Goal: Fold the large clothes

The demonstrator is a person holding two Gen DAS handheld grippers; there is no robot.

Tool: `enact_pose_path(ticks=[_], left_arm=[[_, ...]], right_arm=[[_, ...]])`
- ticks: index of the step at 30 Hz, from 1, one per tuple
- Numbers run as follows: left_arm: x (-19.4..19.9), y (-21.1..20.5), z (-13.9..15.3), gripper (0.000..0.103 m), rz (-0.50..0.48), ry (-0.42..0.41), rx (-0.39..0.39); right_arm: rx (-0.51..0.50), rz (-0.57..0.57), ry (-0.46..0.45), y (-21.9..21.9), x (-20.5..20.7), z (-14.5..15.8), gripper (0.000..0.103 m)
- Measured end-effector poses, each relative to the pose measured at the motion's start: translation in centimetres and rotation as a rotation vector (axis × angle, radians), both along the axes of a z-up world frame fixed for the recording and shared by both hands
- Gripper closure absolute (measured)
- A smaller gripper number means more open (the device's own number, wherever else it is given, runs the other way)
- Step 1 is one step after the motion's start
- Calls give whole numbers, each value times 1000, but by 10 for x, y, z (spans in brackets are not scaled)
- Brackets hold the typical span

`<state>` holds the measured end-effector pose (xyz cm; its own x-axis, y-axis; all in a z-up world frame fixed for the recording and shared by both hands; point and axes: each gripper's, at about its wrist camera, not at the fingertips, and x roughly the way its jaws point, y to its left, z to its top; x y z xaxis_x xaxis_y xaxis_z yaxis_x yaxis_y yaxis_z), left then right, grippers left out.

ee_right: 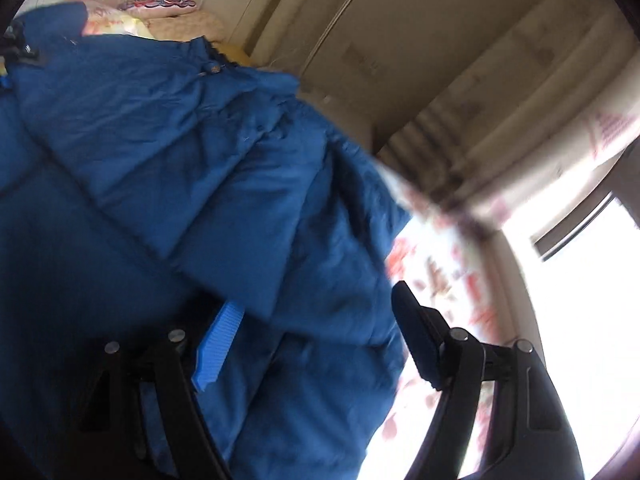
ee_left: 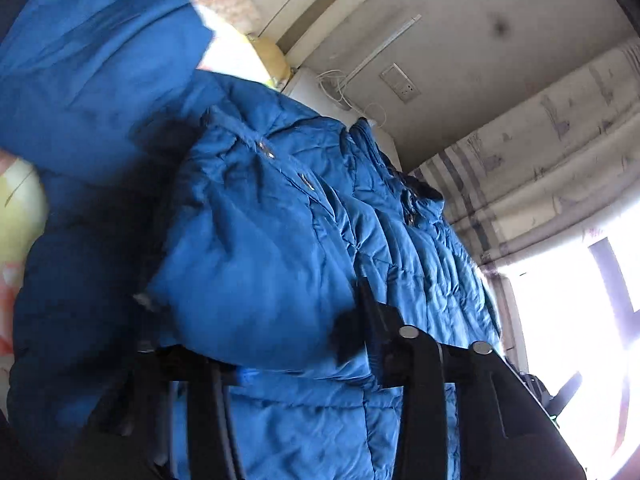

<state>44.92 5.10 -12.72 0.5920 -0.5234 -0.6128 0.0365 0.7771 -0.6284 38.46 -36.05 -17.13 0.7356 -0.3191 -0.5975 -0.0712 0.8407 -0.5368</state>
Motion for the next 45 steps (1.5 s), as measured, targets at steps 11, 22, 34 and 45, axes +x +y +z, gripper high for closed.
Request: enact_pose_path(ticks=[11,22,34,45], left_arm=[[4,-47,6,76,24,-45,182],[-26,-1,24,66,62,-64,266],[-67,6,119,7,356,-403,395],[-12,-45,18,7,-43,-91,646]], right_arm=[[187,-46,-30,-50,-14,4,86],[552,80,72,-86,-36,26,31],[634,61,-24,-55,13,77,39],[549,-9,179,-26,63,25,38]])
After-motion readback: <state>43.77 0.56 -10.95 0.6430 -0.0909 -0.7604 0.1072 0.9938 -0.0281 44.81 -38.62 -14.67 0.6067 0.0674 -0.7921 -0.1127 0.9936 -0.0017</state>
